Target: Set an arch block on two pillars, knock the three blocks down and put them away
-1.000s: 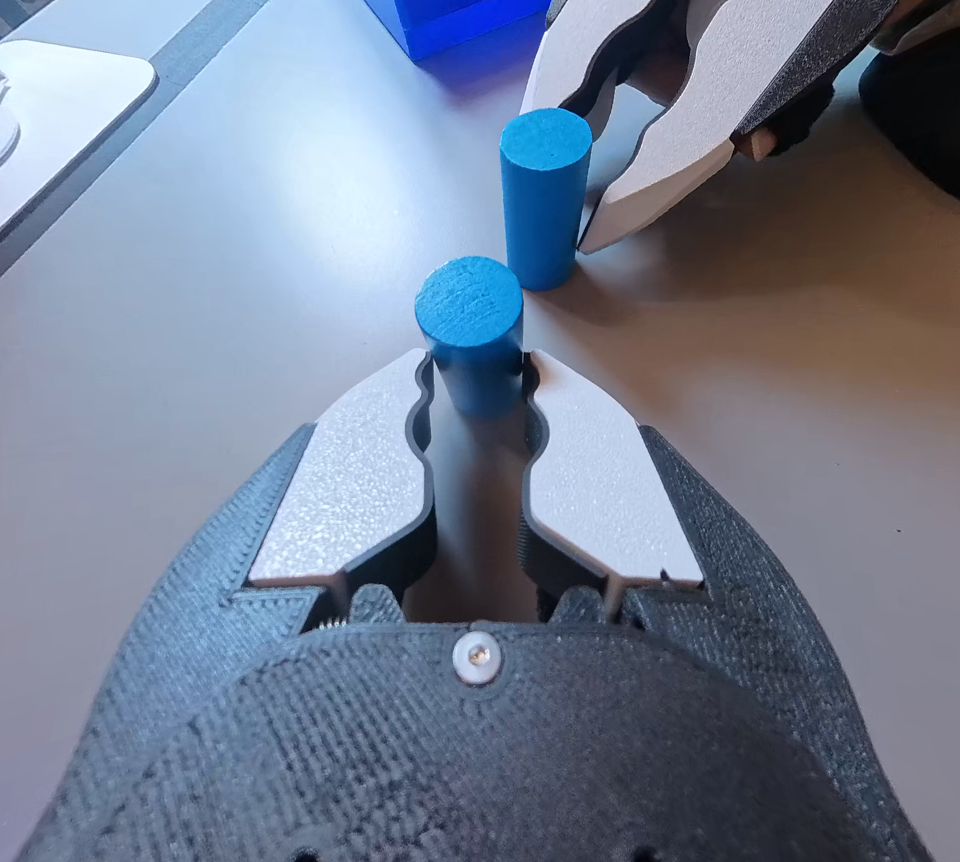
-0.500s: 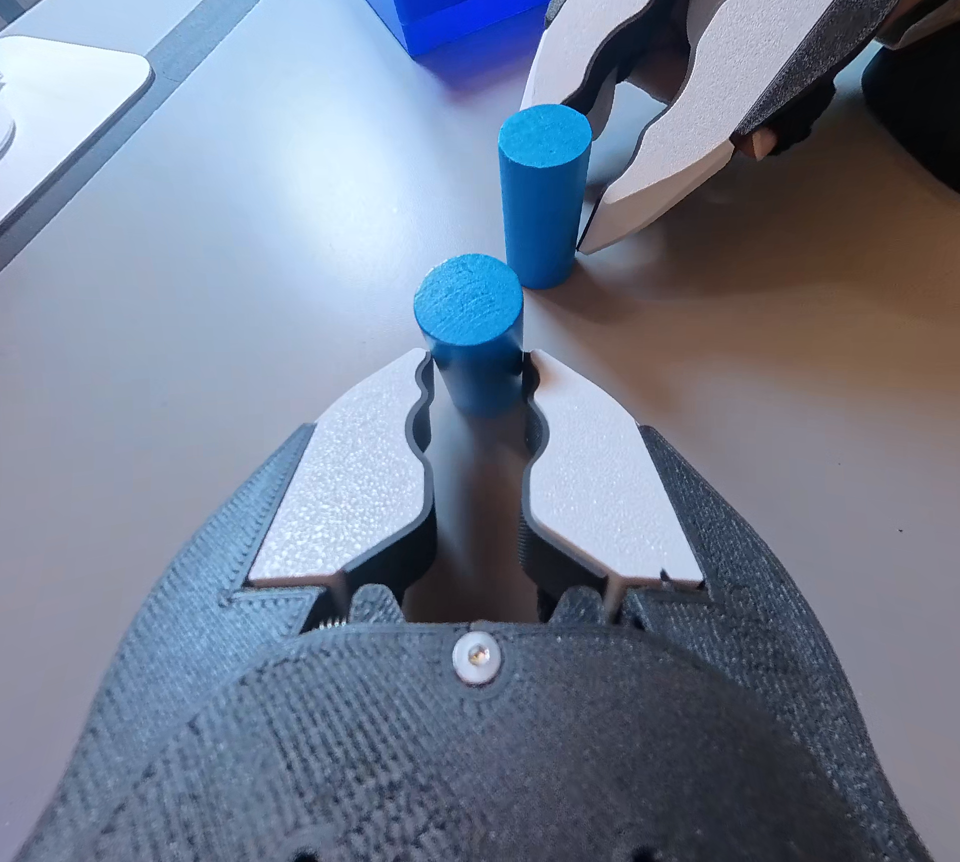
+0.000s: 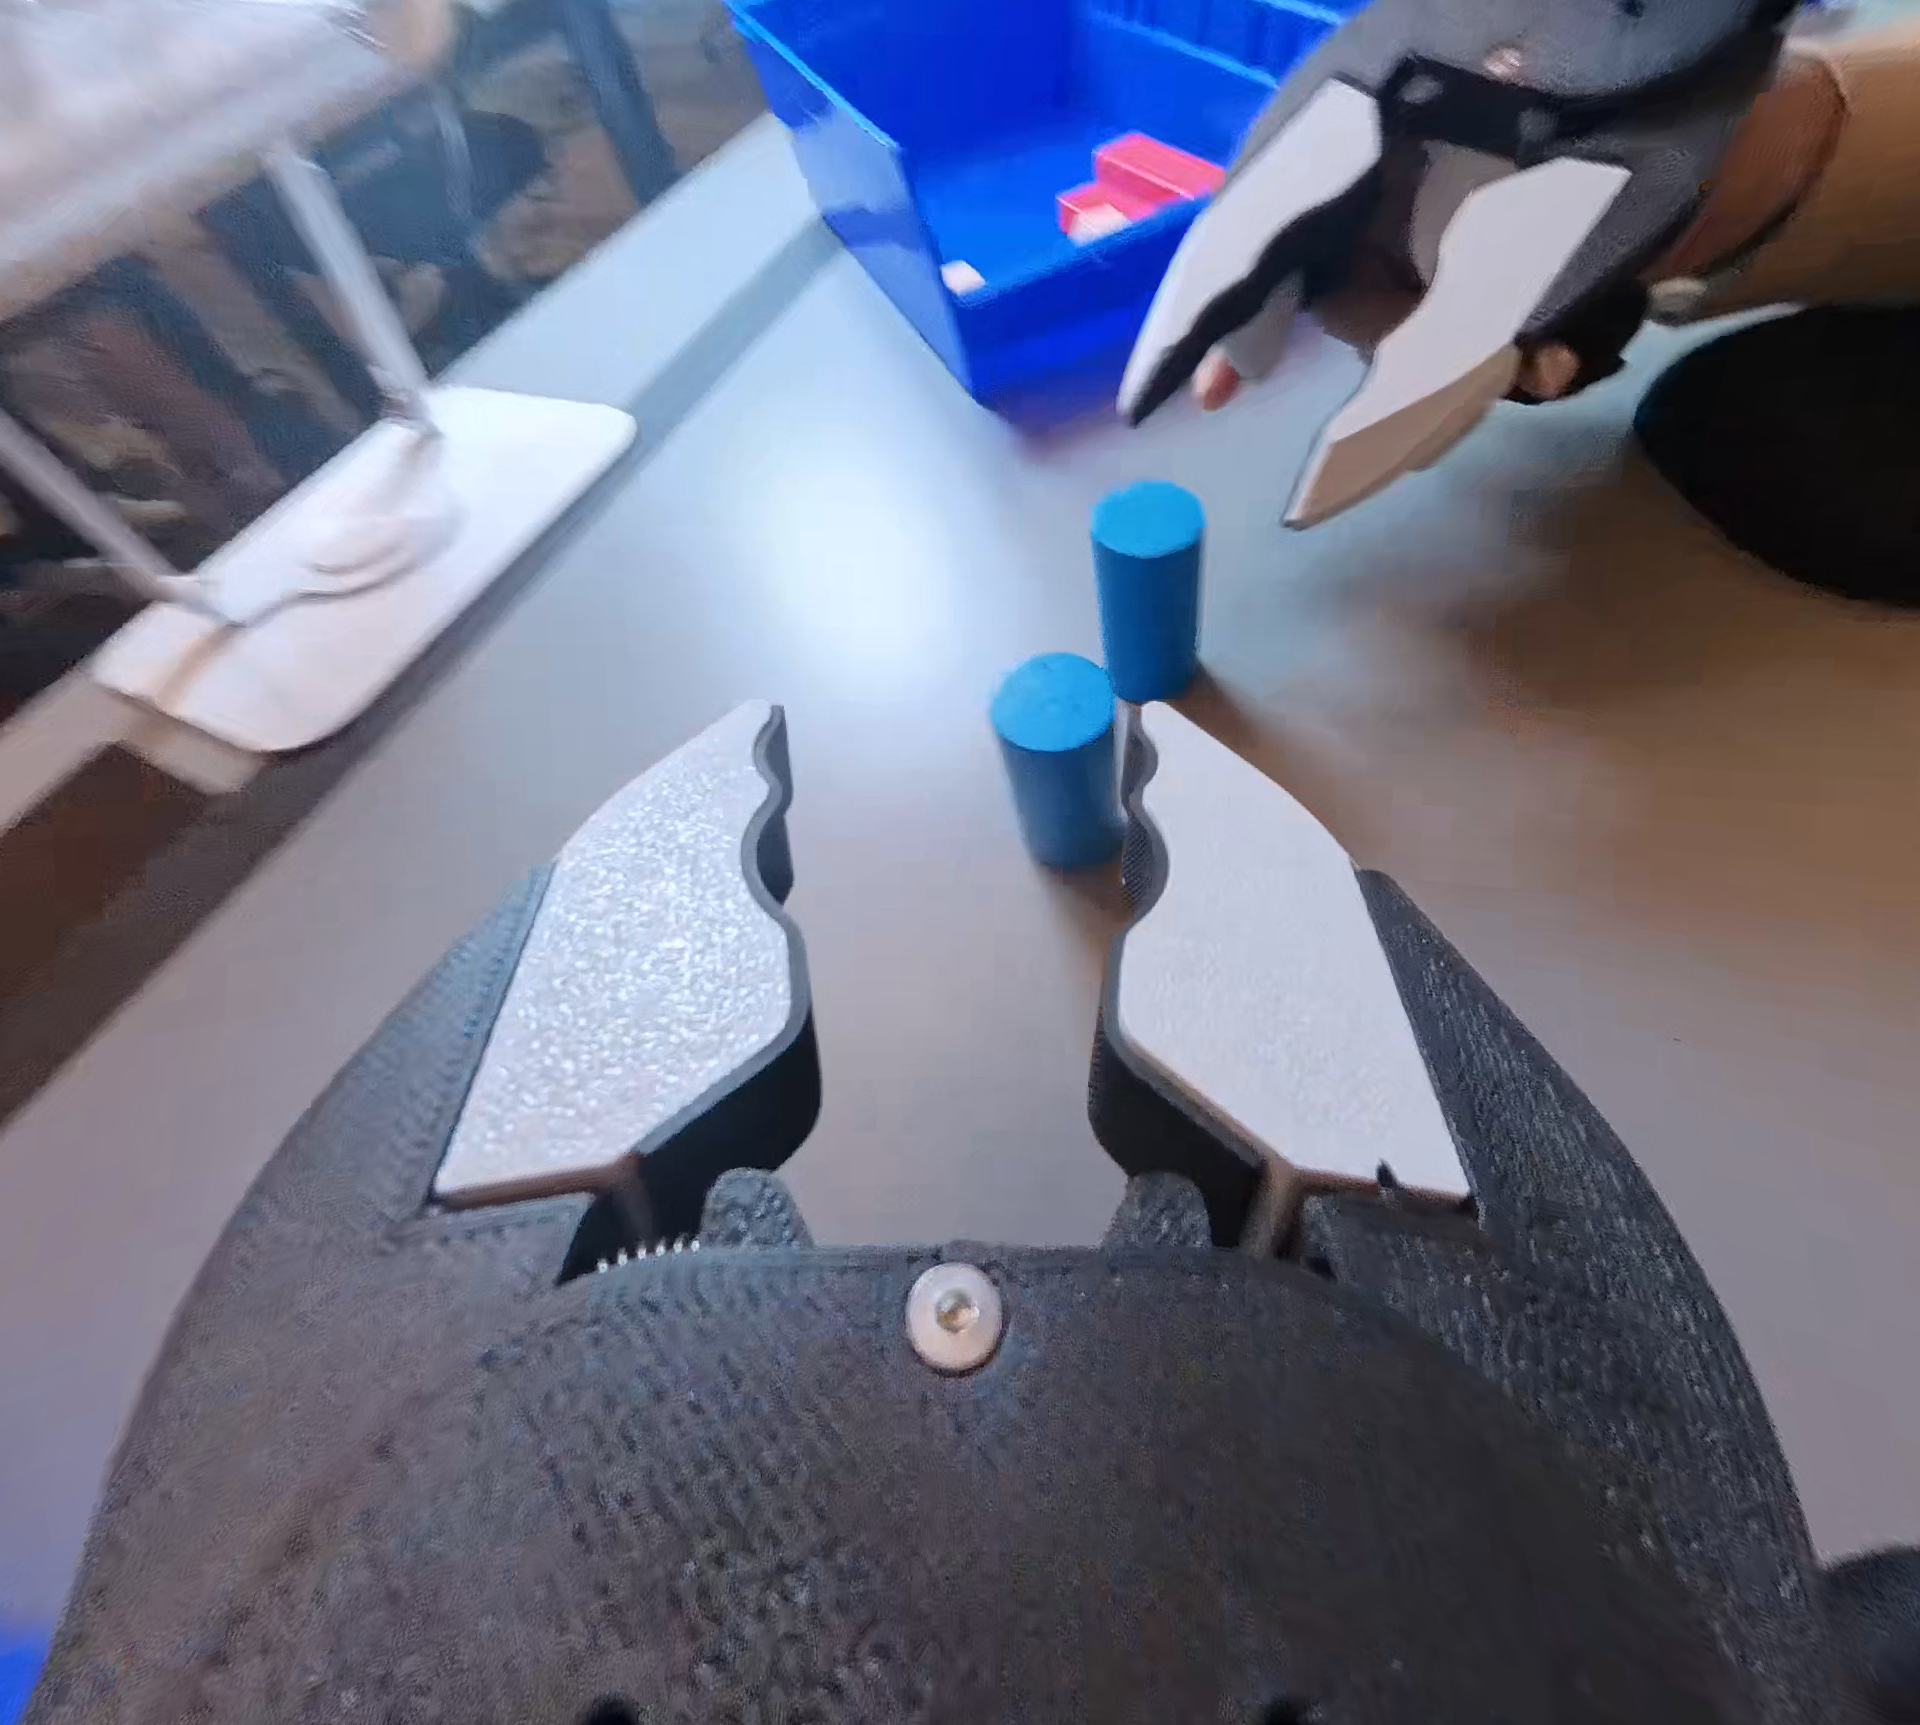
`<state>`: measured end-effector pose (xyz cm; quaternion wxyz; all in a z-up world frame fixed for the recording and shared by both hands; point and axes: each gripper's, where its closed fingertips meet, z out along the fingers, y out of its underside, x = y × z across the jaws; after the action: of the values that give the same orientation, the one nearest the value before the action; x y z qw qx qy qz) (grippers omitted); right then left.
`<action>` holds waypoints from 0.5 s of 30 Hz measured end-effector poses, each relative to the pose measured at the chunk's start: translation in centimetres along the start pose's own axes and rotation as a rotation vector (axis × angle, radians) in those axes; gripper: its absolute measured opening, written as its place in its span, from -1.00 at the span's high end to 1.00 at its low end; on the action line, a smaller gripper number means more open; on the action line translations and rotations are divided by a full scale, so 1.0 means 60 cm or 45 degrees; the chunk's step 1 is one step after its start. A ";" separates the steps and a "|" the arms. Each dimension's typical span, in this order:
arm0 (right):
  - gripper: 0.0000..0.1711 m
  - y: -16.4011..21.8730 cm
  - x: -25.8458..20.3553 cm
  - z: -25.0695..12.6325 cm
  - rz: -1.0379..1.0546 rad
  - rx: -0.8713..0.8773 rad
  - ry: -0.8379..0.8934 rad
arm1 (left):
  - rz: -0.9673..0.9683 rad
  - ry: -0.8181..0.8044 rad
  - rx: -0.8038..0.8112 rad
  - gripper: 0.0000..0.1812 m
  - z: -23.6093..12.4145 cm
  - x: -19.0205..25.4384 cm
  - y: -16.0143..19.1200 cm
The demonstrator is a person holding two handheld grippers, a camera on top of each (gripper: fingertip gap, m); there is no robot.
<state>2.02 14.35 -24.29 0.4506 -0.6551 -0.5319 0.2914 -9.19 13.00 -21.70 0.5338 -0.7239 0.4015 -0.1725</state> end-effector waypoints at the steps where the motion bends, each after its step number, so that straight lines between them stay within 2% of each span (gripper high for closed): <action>1: 0.32 -0.012 0.007 -0.016 0.000 0.040 0.030 | -0.012 -0.080 0.011 0.36 -0.034 -0.029 -0.018; 4: 0.32 -0.039 0.023 -0.058 0.027 0.144 0.084 | -0.113 -0.414 -0.127 0.35 -0.163 -0.150 -0.024; 6: 0.33 -0.044 0.028 -0.071 0.057 0.179 0.083 | -0.257 -0.595 -0.329 0.35 -0.253 -0.232 0.017; 8: 0.33 -0.040 0.028 -0.073 0.081 0.182 0.065 | -0.386 -0.679 -0.558 0.42 -0.320 -0.297 0.080; 11: 0.33 -0.032 0.023 -0.065 0.061 0.149 0.051 | -0.437 -0.613 -0.997 0.45 -0.375 -0.343 0.193; 15: 0.35 -0.023 0.017 -0.060 0.000 0.103 0.063 | -0.294 -0.324 -1.361 0.47 -0.379 -0.333 0.280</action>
<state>4.79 14.36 -21.41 0.4896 -0.6436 -0.5083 0.2962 -43.66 12.06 -25.01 0.1146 -0.9481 0.2837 0.0862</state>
